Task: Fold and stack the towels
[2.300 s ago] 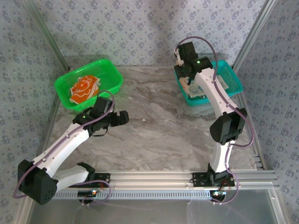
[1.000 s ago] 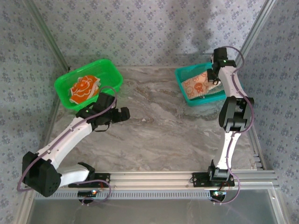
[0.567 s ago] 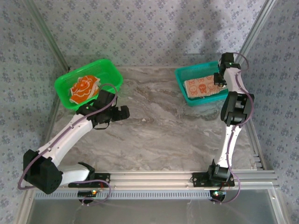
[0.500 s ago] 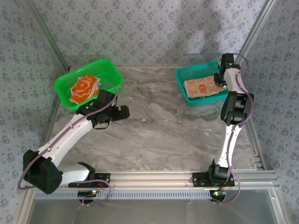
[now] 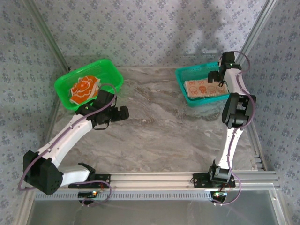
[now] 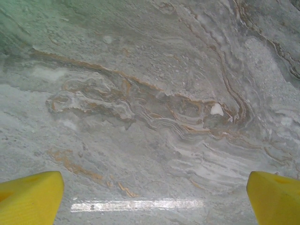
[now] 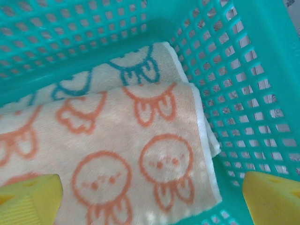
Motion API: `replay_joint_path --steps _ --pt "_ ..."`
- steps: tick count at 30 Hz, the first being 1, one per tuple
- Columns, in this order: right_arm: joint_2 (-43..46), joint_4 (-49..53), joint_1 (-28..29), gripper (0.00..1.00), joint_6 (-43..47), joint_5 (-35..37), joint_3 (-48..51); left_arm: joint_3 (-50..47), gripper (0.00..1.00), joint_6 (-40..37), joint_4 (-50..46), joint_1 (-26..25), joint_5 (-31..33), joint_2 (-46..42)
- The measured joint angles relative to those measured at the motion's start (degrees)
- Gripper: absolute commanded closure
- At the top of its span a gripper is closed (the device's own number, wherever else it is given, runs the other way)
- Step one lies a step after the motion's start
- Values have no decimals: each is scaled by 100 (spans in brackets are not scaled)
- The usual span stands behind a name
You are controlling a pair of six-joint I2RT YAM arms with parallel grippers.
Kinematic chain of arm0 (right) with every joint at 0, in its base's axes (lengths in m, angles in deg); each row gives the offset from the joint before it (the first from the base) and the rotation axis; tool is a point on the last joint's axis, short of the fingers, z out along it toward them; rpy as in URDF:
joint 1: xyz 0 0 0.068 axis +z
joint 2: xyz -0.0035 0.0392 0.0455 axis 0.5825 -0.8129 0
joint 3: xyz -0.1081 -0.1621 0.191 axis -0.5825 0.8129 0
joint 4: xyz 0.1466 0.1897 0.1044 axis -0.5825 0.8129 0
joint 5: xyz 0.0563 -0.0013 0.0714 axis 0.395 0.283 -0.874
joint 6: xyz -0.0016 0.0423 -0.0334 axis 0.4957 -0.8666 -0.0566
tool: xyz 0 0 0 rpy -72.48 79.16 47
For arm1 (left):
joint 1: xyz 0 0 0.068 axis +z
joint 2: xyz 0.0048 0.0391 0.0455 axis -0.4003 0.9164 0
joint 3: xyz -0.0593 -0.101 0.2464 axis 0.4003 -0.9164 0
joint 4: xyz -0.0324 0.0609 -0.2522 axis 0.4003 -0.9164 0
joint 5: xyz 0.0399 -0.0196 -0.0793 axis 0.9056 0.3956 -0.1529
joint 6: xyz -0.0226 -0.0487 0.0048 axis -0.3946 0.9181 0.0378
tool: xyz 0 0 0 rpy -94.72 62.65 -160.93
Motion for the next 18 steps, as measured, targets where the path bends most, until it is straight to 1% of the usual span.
replay_joint_path --steps 2,6,10,14,18 --pt "400 -81 125 0 -76 -92 289 0 0 -59 66 205 -22 0" --pt "1182 -238 575 0 -254 -289 767 70 0 -275 160 739 -22 160" --pt "1766 -378 1182 0 -533 -516 1147 437 0 -518 181 1338 -39 651" --pt "2188 -579 1847 0 -857 -581 1631 892 0 -693 284 1926 -42 1187" --pt "2417 -800 2542 0 -1235 -601 2052 1561 7 -835 431 2435 -33 1882"
